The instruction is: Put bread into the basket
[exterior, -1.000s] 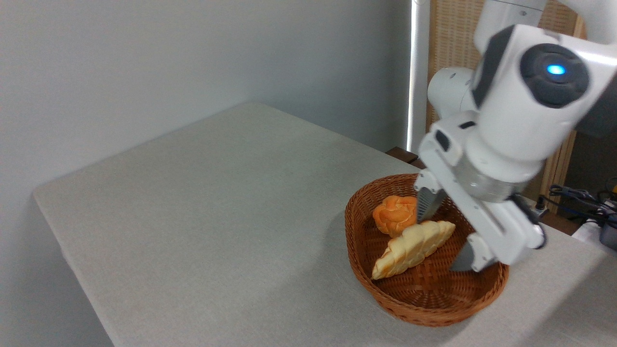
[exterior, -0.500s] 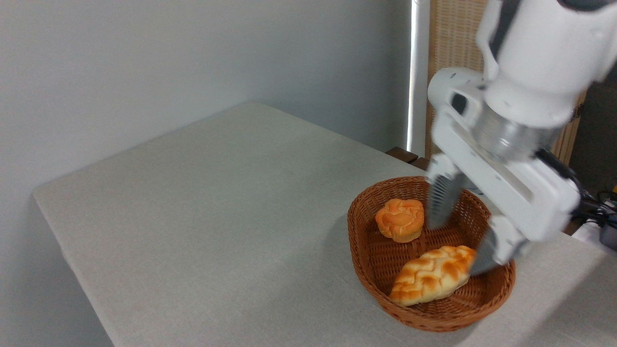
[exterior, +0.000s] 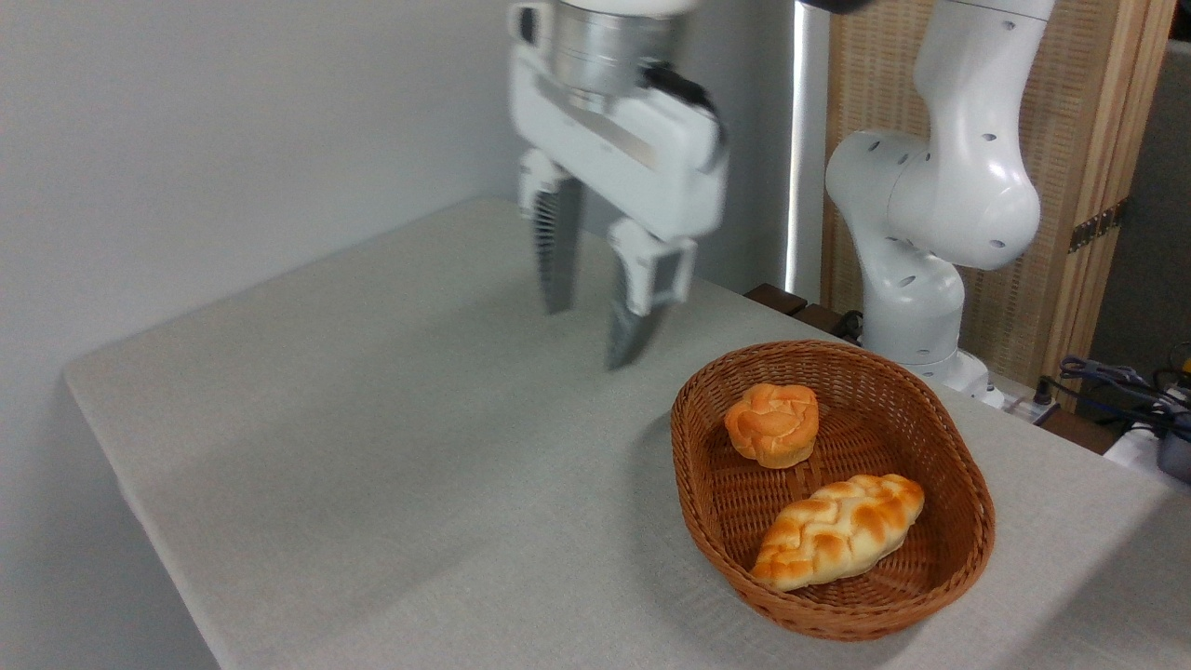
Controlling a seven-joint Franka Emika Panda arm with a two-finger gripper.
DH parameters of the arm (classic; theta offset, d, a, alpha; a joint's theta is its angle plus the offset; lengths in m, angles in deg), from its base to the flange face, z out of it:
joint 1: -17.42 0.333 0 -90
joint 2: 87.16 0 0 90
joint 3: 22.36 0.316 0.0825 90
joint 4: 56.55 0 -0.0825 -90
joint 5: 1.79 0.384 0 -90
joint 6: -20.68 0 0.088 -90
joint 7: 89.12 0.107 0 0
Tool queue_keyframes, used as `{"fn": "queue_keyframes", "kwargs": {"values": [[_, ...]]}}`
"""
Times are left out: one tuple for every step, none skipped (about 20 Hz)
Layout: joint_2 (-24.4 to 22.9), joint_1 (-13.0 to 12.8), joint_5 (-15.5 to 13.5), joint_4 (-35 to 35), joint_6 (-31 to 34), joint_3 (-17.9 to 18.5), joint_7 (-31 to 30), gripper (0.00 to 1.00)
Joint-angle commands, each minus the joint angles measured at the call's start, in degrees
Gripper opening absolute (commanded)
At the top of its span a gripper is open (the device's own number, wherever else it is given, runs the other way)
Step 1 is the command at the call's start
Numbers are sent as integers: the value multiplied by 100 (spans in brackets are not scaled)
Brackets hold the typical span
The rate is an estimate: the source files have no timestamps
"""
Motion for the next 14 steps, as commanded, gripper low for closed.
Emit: {"fn": "queue_keyframes", "kwargs": {"values": [[1172,338,-26,1422,324,-528,-836,100],[1340,348,-26,1669,482,-555,-863,100],[1455,348,-26,1837,615,-581,-872,100],[1525,435,-18,1943,738,-729,-916,100],[1570,601,9,1988,817,-1009,-1125,100],[1579,698,70,1980,827,-1212,-1414,100],[1596,691,201,1971,827,-1292,-1539,100],[1631,690,367,1971,862,-1328,-1558,100],[1632,690,500,1988,923,-1407,-1549,100],[1640,690,588,1988,958,-1416,-1549,100],[1640,690,571,1988,959,-1416,-1584,100],[1640,690,536,1997,959,-1399,-1584,100],[1640,699,536,1997,950,-1372,-1550,100],[1640,699,519,1997,950,-1337,-1532,100]]}}
